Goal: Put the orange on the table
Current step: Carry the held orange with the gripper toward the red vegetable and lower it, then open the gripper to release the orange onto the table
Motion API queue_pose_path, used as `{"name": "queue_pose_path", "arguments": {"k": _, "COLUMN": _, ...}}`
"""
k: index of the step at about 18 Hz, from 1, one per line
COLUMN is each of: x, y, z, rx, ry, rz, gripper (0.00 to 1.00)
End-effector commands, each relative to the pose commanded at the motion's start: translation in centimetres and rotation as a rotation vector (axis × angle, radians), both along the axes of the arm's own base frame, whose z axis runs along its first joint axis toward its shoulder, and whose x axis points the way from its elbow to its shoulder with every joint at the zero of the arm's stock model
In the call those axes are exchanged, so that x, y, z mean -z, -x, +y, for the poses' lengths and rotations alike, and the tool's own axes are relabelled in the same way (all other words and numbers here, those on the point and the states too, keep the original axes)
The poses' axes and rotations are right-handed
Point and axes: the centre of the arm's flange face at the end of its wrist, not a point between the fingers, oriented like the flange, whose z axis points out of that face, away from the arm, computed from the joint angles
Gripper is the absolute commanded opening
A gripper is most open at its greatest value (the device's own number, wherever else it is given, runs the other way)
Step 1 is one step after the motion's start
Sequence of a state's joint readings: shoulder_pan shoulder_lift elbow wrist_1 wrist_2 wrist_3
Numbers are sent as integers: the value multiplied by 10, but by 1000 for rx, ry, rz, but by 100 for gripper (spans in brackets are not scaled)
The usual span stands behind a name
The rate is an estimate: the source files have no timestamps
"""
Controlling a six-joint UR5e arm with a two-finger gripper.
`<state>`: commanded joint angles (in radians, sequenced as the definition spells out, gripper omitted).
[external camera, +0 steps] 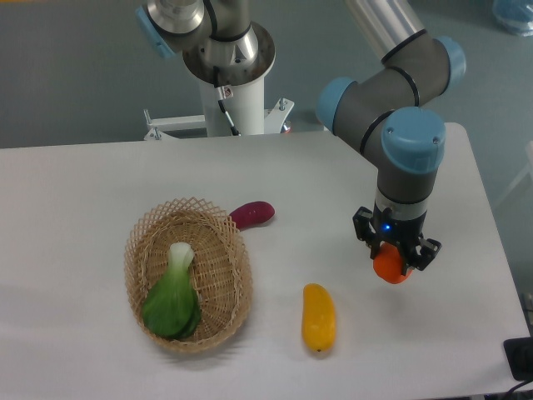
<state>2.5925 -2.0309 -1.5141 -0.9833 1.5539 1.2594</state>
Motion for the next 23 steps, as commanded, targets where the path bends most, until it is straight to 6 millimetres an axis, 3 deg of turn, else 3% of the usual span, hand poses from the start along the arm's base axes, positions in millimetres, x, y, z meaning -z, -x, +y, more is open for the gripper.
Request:
{"name": "queue_pose_path", "arguments": {"k": 4, "x": 13, "y": -10, "z": 5, "rx": 15, "ry": 13, "rz": -15, "gripper": 58}}
{"name": "queue_pose_path", "arguments": {"k": 9, "x": 50, "y": -44, "z": -17, "rx": 25, "ry": 46, "rz": 19, "gripper": 58}}
{"name": "queue_pose_path", "arguments": {"k": 11, "x": 53, "y": -52, "z": -12, "rx": 34, "ry": 57, "rz": 29, "gripper": 59}}
{"name": "queue_pose_path", "arguments": {"k": 21, "x": 62, "y": -60, "z": -12, "rx": 46, "ry": 83, "rz": 24, "gripper": 75}}
{"name": "queue_pose_path", "arguments": {"k": 23, "x": 55, "y": -59, "z": -12, "rx": 42, "ry": 72, "rz": 31, "gripper": 90}}
